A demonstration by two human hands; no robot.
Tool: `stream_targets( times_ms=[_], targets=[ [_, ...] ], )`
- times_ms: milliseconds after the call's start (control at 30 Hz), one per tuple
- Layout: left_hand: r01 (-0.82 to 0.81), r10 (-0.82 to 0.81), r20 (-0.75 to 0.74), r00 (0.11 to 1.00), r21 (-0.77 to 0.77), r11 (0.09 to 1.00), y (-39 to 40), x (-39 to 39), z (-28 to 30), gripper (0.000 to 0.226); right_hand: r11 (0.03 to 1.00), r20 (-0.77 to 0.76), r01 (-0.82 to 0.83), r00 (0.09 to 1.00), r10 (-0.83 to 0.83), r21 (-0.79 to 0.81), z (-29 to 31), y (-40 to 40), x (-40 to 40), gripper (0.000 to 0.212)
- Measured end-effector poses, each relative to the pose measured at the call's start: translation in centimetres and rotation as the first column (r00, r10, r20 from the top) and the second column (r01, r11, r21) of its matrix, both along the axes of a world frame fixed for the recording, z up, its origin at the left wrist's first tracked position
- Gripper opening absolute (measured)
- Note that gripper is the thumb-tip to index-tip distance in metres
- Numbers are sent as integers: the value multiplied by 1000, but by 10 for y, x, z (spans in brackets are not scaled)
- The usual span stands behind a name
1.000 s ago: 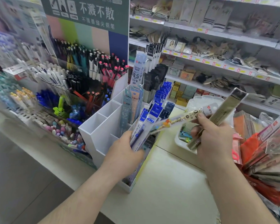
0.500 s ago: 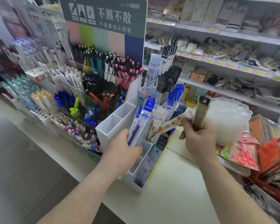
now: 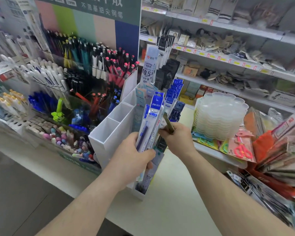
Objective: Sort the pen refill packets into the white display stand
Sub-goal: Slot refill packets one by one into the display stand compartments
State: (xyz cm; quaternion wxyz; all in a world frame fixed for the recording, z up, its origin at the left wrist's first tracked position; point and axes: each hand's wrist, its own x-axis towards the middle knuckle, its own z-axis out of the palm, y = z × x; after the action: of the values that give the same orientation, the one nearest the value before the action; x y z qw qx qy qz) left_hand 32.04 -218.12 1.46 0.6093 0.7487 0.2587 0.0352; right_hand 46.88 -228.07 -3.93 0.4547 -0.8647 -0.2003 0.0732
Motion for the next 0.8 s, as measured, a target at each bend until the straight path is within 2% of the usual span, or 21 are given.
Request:
stream_targets(
  times_ms=[100, 167, 200, 267, 333, 433, 567, 633, 700, 800],
  targets=[
    [35, -34, 33, 999, -40, 999, -5, 6, -2, 23, 999, -133, 37, 991, -32, 35, 1, -4, -1, 25],
    [55, -53, 44, 998, -57, 997, -9, 9, -6, 24, 983, -146, 128, 983, -109, 132, 6, -9, -3, 8],
    [65, -63, 46, 997, -48, 997, -11, 9, -9, 24, 953, -158, 206, 972, -173, 224, 11, -14, -5, 5],
    [86, -88, 47, 995, 31, 996, -14, 12, -16, 25, 815, -267, 363, 927, -265, 451, 28, -26, -17, 12],
    [103, -109, 25, 994, 161, 982, -17, 14, -21, 28, 712, -374, 408, 902, -217, 571, 46, -36, -39, 20],
    [135, -138, -6, 990, 251, 959, -25, 20, -24, 26, 790, -305, 310, 938, -163, 529, 60, -41, -67, 32],
    [188, -190, -7, 982, 212, 959, -43, 31, -29, 23, 859, -185, 269, 961, -208, 435, 47, -52, -64, 16],
    [214, -212, -27, 977, 141, 967, -52, 35, -31, 23, 874, -206, 280, 955, -212, 397, 45, -64, -59, 15],
    [265, -267, -31, 963, -40, 963, -61, 37, -32, 30, 890, -300, 278, 939, -171, 361, 44, -78, -53, 13],
    [301, -304, 46, 952, -350, 887, -75, 39, -33, 33, 901, -410, 279, 903, -128, 333, 43, -97, -48, 9]
  ],
)
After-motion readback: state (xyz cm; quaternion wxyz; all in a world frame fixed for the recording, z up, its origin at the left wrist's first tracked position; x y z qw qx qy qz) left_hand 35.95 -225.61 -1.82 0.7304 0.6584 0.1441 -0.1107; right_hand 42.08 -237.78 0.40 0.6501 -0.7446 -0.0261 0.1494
